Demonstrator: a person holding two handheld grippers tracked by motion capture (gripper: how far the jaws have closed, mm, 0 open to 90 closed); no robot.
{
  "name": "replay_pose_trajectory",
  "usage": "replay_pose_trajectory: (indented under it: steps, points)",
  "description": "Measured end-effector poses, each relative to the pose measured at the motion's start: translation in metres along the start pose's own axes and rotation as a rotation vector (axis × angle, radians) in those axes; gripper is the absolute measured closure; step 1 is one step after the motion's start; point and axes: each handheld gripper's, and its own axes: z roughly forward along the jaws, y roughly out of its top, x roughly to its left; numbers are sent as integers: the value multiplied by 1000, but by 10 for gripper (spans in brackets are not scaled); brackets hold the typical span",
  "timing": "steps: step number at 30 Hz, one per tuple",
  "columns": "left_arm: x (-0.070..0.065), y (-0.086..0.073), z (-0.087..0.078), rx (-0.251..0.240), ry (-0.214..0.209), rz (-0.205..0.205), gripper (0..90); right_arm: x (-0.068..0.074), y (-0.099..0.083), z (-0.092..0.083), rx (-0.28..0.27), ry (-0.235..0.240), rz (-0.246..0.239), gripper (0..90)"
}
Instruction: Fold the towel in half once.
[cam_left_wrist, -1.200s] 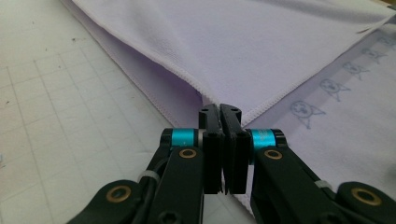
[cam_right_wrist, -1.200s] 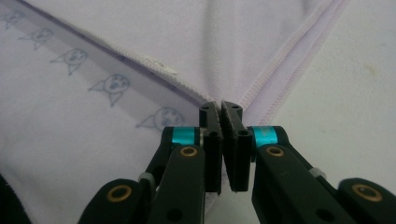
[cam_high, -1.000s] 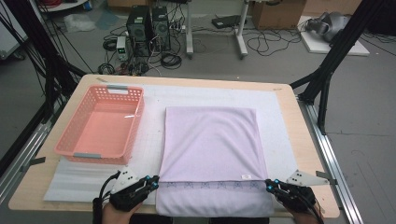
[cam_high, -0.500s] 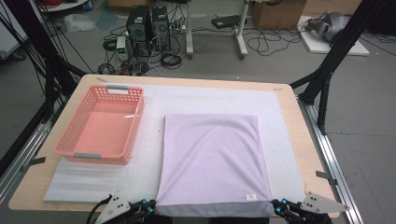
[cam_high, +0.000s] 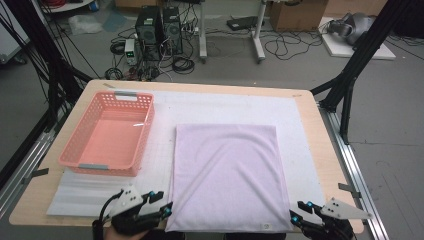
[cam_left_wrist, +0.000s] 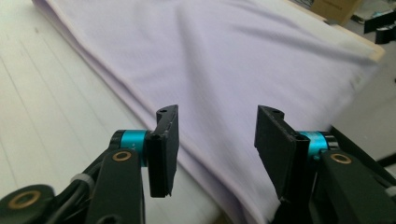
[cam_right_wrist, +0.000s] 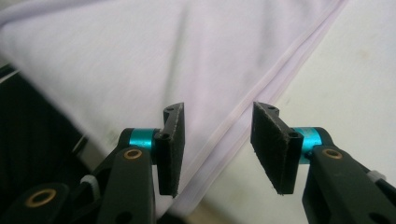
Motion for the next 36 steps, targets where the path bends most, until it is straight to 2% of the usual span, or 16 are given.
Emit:
replay_pose_trajectory:
  steps: [2, 5, 6, 12, 14, 17, 19, 21, 22, 25, 27, 28, 29, 31, 33, 36]
  points:
    - [9, 10, 12, -12, 14, 4, 543, -4, 6, 5, -17, -20, 8, 517]
    - [22, 20, 32, 0, 35, -29, 602, -9, 13, 13, -16, -23, 6, 512]
    - [26, 23, 39, 14, 47, -23, 630, -10, 14, 16, -15, -22, 2, 509]
    - [46, 34, 70, 59, 117, -36, 624, -22, 23, 27, -16, -17, -5, 513]
    - [50, 35, 79, 85, 135, -23, 632, -27, 26, 31, -16, -17, 0, 513]
    - [55, 33, 90, 130, 166, -15, 695, -35, 30, 38, -15, -8, -4, 513]
    - [56, 29, 95, 145, 182, 9, 740, -39, 32, 42, -5, 1, -6, 520]
    - [55, 30, 95, 149, 220, 74, 859, -44, 34, 47, -1, 8, -15, 522]
    - [53, 31, 94, 147, 253, 97, 876, -46, 35, 49, 2, 10, -11, 522]
    - [54, 31, 90, 142, 324, 107, 879, -53, 39, 54, -1, 8, -12, 521]
    - [57, 29, 89, 144, 302, 62, 870, -57, 41, 57, 2, 5, -11, 520]
    - [57, 28, 88, 152, 304, 66, 848, -59, 42, 58, 2, -3, -8, 517]
    - [57, 28, 88, 141, 313, 68, 795, -61, 43, 59, 4, -11, -2, 513]
    - [61, 32, 88, 111, 299, 15, 612, -67, 45, 62, 5, -28, 14, 494]
    - [67, 39, 92, 93, 291, 3, 566, -74, 49, 67, 4, -61, 36, 471]
    - [78, 49, 104, 59, 274, -43, 478, -86, 60, 80, 1, -84, 63, 468]
